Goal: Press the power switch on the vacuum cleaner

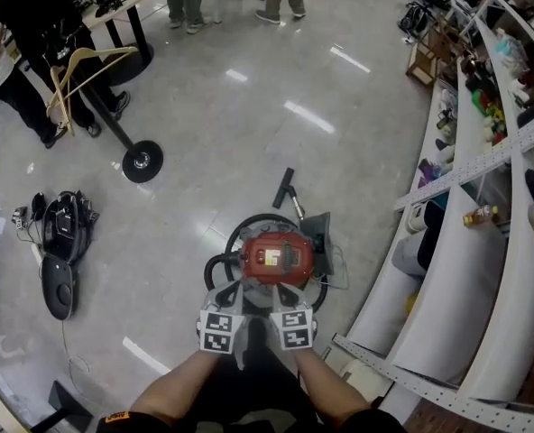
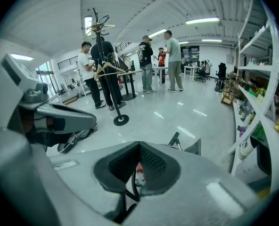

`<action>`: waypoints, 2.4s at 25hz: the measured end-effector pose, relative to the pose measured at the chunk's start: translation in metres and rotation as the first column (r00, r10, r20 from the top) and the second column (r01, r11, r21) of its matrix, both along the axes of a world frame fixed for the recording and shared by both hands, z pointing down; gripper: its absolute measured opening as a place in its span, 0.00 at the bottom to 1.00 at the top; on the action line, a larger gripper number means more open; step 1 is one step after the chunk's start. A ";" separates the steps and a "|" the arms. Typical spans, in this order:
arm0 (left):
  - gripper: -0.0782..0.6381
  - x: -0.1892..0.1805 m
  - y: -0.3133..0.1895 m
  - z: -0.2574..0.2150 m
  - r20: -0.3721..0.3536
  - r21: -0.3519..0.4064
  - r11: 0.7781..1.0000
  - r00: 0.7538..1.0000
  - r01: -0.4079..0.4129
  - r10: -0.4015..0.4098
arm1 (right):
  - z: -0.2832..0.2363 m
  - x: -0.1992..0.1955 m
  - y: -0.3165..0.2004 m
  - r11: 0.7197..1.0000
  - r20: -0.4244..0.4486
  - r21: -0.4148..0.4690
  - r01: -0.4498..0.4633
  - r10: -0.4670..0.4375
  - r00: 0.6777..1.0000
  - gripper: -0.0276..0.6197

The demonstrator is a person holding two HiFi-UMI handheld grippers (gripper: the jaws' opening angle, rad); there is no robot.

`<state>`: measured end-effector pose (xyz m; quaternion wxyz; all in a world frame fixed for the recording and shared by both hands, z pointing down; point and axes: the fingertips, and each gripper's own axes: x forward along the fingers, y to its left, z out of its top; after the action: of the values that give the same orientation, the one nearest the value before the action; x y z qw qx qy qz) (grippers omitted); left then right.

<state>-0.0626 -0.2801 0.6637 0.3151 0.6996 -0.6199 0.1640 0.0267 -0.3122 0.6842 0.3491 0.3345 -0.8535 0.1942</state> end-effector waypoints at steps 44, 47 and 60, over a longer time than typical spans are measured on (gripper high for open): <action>0.13 0.027 0.062 -0.217 0.077 0.339 0.935 0.988 0.103 -0.137 | -0.206 0.028 0.065 0.942 0.262 0.304 0.143 -0.227 0.938 0.03; 0.13 0.038 0.071 -0.219 0.100 0.333 0.941 0.990 0.063 -0.102 | -0.211 0.035 0.070 0.946 0.278 0.302 0.117 -0.205 0.938 0.03; 0.13 0.066 0.128 -0.201 0.158 0.337 0.935 0.986 -0.111 0.059 | -0.212 0.059 0.117 0.952 0.284 0.304 0.012 -0.103 0.953 0.03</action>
<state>0.0039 -0.1521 0.4622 0.1342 0.7563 -0.6295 0.1171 0.0856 -0.1948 0.4717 0.1683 0.3254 -0.9250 0.1003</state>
